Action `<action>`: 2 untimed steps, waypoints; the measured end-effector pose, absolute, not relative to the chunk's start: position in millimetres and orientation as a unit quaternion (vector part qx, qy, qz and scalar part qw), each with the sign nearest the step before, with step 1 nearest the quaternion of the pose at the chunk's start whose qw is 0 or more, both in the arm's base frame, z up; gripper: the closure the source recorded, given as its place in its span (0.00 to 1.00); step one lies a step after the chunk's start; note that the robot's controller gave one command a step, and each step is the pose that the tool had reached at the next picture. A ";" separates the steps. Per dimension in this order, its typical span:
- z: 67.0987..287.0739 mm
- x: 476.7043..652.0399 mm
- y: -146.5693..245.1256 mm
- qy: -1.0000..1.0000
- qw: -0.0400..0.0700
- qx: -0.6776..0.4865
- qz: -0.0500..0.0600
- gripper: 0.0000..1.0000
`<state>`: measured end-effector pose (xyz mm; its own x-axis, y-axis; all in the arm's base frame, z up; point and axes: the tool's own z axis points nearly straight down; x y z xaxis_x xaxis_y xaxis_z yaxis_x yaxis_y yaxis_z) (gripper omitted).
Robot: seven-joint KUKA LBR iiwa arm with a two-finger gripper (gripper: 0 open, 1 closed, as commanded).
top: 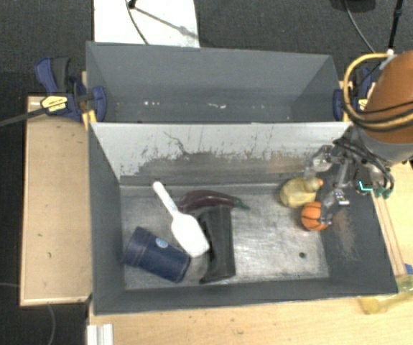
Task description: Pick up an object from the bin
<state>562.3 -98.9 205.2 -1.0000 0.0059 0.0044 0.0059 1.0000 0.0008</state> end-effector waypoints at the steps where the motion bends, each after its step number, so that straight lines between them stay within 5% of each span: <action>1: 209.9 563.9 -98.5 -1.000 -0.002 -0.002 0.000 0.00; 2: 158.9 580.5 -120.4 -1.000 -0.006 0.025 0.001 0.00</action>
Offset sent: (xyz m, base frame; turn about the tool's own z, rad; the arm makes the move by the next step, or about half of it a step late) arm 0.0289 -0.0428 -0.1035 -0.1001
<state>580.5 -120.4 158.9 -0.9987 -0.0491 -0.0114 -0.0491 0.9988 -0.0021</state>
